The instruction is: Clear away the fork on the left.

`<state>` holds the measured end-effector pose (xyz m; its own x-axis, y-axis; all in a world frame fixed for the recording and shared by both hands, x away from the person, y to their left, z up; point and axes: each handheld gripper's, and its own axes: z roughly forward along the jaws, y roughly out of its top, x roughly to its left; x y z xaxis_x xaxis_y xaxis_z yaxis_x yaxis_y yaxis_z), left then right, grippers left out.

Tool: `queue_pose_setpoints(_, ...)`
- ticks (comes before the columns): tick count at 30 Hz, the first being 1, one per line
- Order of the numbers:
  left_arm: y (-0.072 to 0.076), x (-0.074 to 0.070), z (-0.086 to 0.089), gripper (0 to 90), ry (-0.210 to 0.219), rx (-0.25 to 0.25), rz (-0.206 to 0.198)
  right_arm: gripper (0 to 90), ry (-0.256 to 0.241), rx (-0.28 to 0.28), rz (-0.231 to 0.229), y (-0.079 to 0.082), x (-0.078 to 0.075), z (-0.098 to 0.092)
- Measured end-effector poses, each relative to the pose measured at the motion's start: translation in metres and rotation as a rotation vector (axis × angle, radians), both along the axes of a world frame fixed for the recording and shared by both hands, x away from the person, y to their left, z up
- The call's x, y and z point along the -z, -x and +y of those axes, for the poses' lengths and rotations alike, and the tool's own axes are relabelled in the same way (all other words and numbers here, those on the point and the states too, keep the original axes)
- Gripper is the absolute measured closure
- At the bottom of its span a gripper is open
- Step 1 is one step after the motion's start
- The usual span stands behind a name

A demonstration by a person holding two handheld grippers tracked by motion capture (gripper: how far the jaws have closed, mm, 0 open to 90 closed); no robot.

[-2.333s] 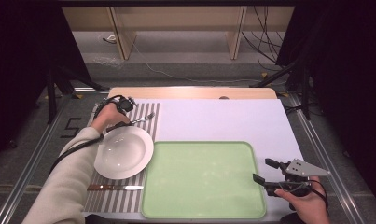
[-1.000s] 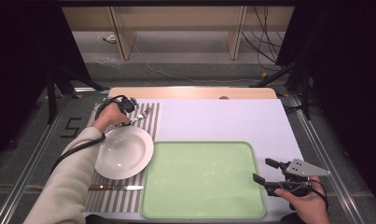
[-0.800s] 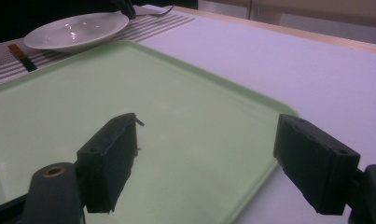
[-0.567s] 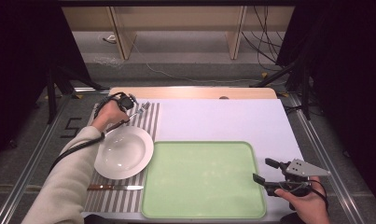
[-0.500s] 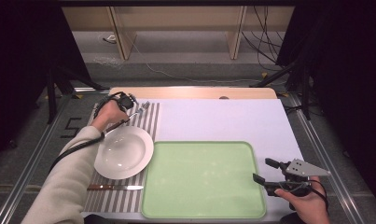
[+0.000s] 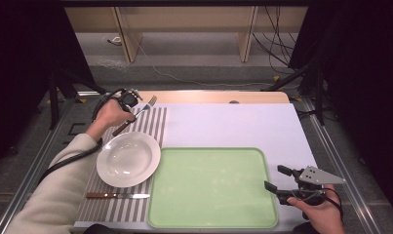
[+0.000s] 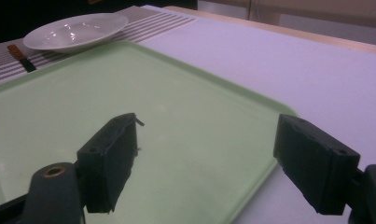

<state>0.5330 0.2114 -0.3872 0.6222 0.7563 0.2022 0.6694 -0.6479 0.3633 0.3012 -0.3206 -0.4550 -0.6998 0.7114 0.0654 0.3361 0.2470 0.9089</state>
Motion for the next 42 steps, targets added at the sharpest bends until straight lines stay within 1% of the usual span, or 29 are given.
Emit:
queue_pose_setpoints(1,0.007,-0.002,-0.003,77.3,0.008,0.006,0.006,22.7,0.001,0.000,0.000,0.000,0.000,0.000)
queue_pose_setpoints(4,0.029,-0.004,-0.013,77.3,0.068,0.013,0.015,22.7,0.001,0.000,0.000,0.000,0.000,0.000)
queue_pose_setpoints(5,0.037,-0.003,-0.016,77.3,0.095,0.006,0.018,22.7,0.001,0.000,-0.001,0.000,0.000,0.000)
queue_pose_setpoints(6,0.044,-0.002,-0.019,77.3,0.126,-0.004,0.028,22.7,0.000,0.000,-0.002,0.000,0.000,0.000)
queue_pose_setpoints(7,0.051,0.000,-0.022,77.3,0.144,-0.006,0.041,22.7,-0.001,0.001,-0.002,0.000,0.000,0.000)
queue_pose_setpoints(8,0.058,0.002,-0.025,77.3,0.152,-0.002,0.051,22.7,-0.002,0.002,-0.002,0.000,0.000,0.000)
queue_pose_setpoints(11,0.076,0.004,-0.036,77.3,0.163,0.003,0.073,22.7,0.000,0.001,-0.003,0.000,0.000,0.000)
queue_pose_setpoints(15,0.094,-0.001,-0.047,77.3,0.164,0.013,0.084,22.7,-0.001,0.002,-0.002,0.000,-0.001,0.000)
queue_pose_setpoints(19,0.115,-0.003,-0.063,77.3,0.145,0.065,0.088,22.7,-0.002,0.002,-0.002,0.000,0.000,0.000)
queue_pose_setpoints(20,0.121,-0.002,-0.068,77.3,0.148,0.080,0.098,22.7,-0.001,0.002,-0.002,0.000,0.000,0.000)
queue_pose_setpoints(21,0.126,-0.001,-0.073,77.2,0.143,0.099,0.101,22.7,-0.001,0.001,-0.002,0.000,-0.001,0.000)
queue_pose_setpoints(24,0.140,0.000,-0.086,77.2,0.154,0.136,0.110,22.7,-0.001,0.000,-0.003,0.001,-0.001,0.000)
queue_pose_setpoints(27,0.150,0.005,-0.097,77.2,0.152,0.159,0.120,22.7,-0.001,0.000,-0.002,0.001,-0.001,0.000)
queue_pose_setpoints(30,0.156,0.013,-0.107,77.2,0.137,0.187,0.149,22.7,-0.002,-0.001,-0.003,0.001,-0.001,0.000)
queue_pose_setpoints(35,0.162,0.024,-0.118,77.2,0.127,0.213,0.177,22.7,0.000,-0.003,-0.003,0.001,-0.001,0.000)
queue_pose_setpoints(38,0.163,0.029,-0.123,77.2,0.120,0.217,0.195,22.7,0.001,-0.004,-0.003,0.000,0.000,0.000)
queue_pose_setpoints(42,0.161,0.034,-0.126,77.2,0.117,0.208,0.208,22.7,0.000,-0.004,-0.003,0.001,0.000,0.000)
